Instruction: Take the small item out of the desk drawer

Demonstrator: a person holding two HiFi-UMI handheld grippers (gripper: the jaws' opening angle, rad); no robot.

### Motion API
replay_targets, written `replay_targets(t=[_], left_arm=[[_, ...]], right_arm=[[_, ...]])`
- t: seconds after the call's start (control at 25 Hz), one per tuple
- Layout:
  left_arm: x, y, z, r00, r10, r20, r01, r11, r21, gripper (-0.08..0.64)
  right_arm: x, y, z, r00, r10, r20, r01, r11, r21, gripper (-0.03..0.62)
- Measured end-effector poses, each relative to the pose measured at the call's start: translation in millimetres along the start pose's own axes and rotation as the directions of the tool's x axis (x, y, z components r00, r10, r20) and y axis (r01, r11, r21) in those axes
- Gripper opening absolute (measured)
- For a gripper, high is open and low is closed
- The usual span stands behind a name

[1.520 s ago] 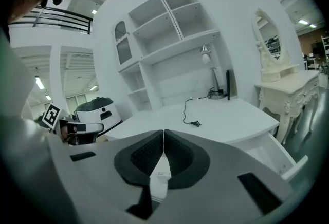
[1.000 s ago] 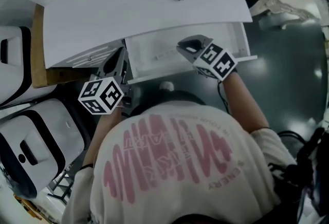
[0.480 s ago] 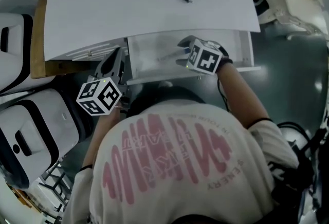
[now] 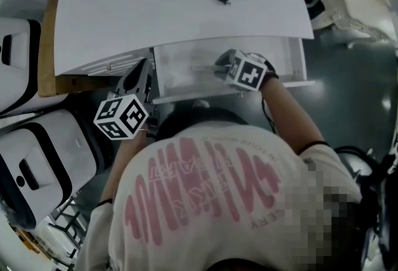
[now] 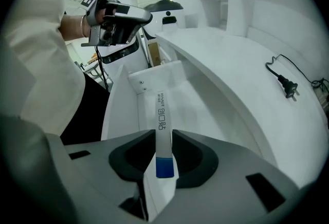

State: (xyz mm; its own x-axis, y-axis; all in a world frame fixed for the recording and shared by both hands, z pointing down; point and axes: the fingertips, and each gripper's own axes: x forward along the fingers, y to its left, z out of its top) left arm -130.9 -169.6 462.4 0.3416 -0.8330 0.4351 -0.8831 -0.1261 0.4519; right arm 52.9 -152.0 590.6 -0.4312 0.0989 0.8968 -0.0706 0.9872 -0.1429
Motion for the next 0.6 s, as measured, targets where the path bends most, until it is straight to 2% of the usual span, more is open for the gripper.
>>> replay_targets(t=[0.28,0.48,0.6], left_arm=[[12,-15,9,0.999,-0.054,0.004,0.054,0.998,0.025,0.029],[28,-31,20,0.994,-0.108,0.016,0.107,0.993,0.055,0.029],[32,-41,22,0.992,-0.128,0.008,0.127,0.99,0.065,0.029]], right_arm=[[-31,1,0,0.998,-0.008,0.068,0.001,0.993,0.115,0.104],[-63,-9,-4,0.987,-0.101,0.125,0.078,0.981,0.175,0.103],[-82,-9,-4,0.974,-0.136,0.18,0.094,0.969,0.227,0.103]])
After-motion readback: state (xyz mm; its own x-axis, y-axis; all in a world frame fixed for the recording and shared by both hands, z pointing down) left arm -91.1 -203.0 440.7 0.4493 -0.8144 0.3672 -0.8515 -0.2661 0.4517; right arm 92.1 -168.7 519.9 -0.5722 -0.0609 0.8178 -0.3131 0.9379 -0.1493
